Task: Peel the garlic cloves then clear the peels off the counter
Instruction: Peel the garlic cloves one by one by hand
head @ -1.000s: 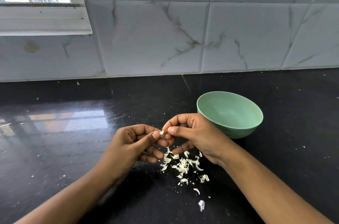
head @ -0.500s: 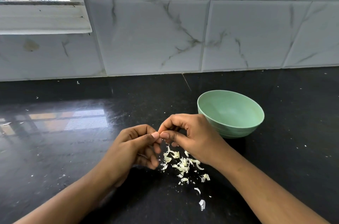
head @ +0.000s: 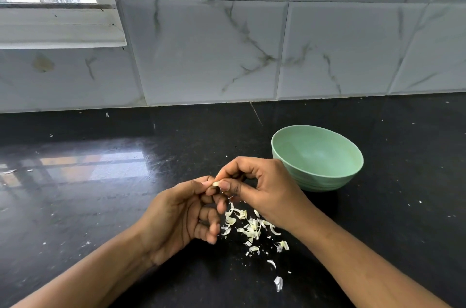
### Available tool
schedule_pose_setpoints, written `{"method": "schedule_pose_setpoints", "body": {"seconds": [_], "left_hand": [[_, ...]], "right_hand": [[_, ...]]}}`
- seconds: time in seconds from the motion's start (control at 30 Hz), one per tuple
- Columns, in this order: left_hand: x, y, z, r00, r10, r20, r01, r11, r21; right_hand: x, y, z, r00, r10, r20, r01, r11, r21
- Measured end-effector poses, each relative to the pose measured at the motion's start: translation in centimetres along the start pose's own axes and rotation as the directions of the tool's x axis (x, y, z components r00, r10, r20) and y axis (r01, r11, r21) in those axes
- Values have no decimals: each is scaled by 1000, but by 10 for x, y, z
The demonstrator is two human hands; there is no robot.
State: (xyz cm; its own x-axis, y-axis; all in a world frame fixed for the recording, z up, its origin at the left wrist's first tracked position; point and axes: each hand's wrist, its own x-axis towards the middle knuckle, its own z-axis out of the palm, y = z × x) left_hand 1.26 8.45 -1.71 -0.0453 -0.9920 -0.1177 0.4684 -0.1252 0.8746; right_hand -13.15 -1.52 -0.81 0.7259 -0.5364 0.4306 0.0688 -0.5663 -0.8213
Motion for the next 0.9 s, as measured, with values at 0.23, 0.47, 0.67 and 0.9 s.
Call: {"method": "schedule_pose_setpoints", "body": {"seconds": [0.23, 0.47, 0.67, 0.9], "left_hand": [[1, 0, 5, 990, 64, -123, -52, 994, 98], [0, -3, 8, 982, 153, -111, -122, 963, 242], [0, -3, 5, 985, 168, -35, -154, 956, 248], [-1, -3, 1, 980, 197, -9, -188, 949, 253]], "right_hand": [[1, -3, -6, 996, 91, 8, -91, 985, 145], [1, 0, -6, 996, 81, 22, -83, 992, 91], [1, -5, -9, 971, 210, 112, -233, 934, 273], [1, -9, -11, 947, 299, 120, -322, 874, 363]]}}
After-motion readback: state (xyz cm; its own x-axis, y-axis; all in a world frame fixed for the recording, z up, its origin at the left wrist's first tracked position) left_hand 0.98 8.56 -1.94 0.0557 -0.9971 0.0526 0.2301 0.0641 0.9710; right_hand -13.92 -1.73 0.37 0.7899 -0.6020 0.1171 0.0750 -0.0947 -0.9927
